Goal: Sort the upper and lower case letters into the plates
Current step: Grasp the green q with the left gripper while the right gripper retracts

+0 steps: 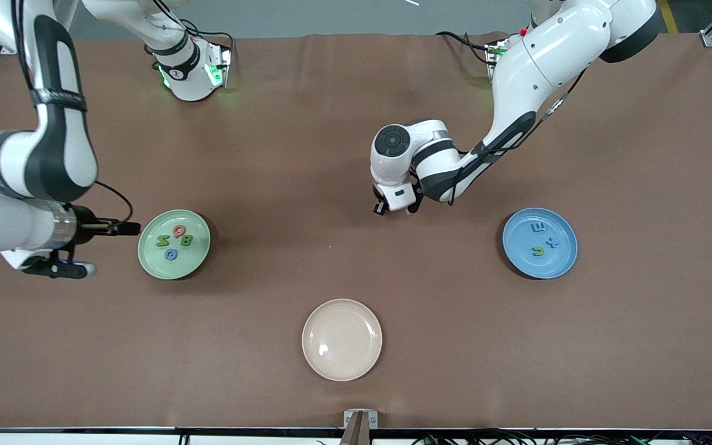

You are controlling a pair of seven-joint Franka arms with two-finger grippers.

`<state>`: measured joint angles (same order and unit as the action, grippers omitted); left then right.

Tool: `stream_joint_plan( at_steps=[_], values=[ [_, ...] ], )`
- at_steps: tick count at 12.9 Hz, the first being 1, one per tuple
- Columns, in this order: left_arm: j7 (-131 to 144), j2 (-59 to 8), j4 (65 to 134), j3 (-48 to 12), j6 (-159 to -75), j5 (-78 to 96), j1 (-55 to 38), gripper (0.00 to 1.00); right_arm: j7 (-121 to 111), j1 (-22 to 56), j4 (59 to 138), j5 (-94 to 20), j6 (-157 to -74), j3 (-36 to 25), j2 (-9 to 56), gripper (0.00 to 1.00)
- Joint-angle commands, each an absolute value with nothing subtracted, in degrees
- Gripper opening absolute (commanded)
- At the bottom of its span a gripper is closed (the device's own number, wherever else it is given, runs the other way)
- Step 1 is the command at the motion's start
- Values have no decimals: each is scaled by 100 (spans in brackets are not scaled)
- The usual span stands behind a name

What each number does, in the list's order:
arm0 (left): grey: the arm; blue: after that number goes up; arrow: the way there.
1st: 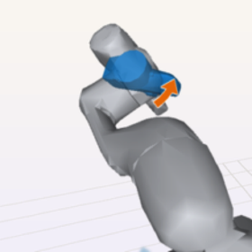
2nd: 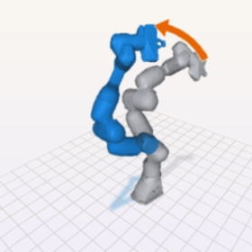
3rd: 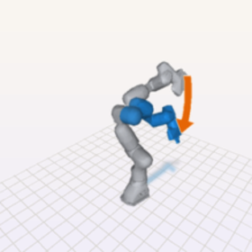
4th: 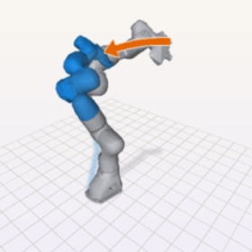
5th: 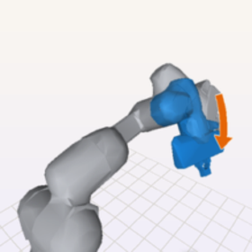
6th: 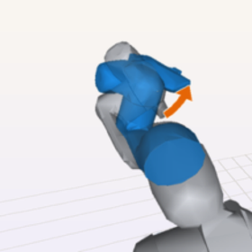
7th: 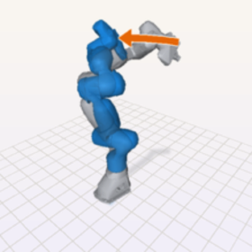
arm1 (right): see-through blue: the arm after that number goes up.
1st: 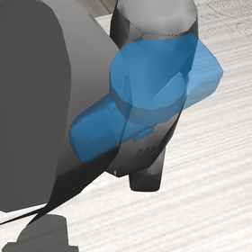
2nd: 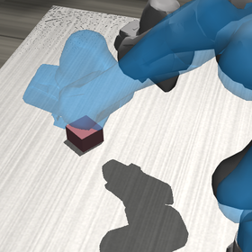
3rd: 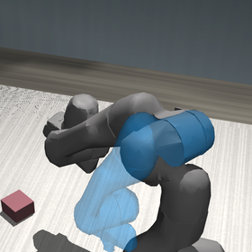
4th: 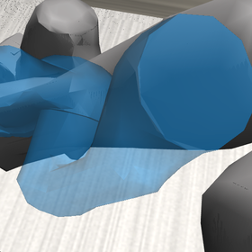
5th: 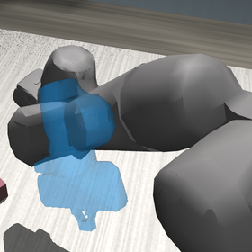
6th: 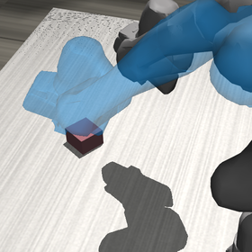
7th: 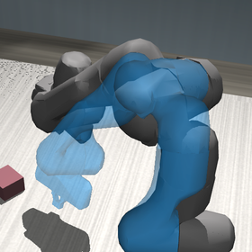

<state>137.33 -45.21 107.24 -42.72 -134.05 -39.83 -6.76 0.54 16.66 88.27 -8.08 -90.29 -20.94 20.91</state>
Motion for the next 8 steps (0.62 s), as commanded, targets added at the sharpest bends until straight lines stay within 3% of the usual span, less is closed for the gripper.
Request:
stream_joint_plan(
  at_steps=[1,4,8],
  values=[
    [13510,-4343,10723,-4192,-13308,-4069,-616,17,-44,1434,8071,-668,-8351,-2074,2083,100],
    [12940,-4167,10486,-4376,-12816,-4008,-318,17,-761,1109,7823,-536,-8332,-2074,2083,100],
    [11131,-4140,10292,-5832,-11656,-3867,1629,16,-923,757,7402,-580,-8341,-2066,2109,100]
  ],
)
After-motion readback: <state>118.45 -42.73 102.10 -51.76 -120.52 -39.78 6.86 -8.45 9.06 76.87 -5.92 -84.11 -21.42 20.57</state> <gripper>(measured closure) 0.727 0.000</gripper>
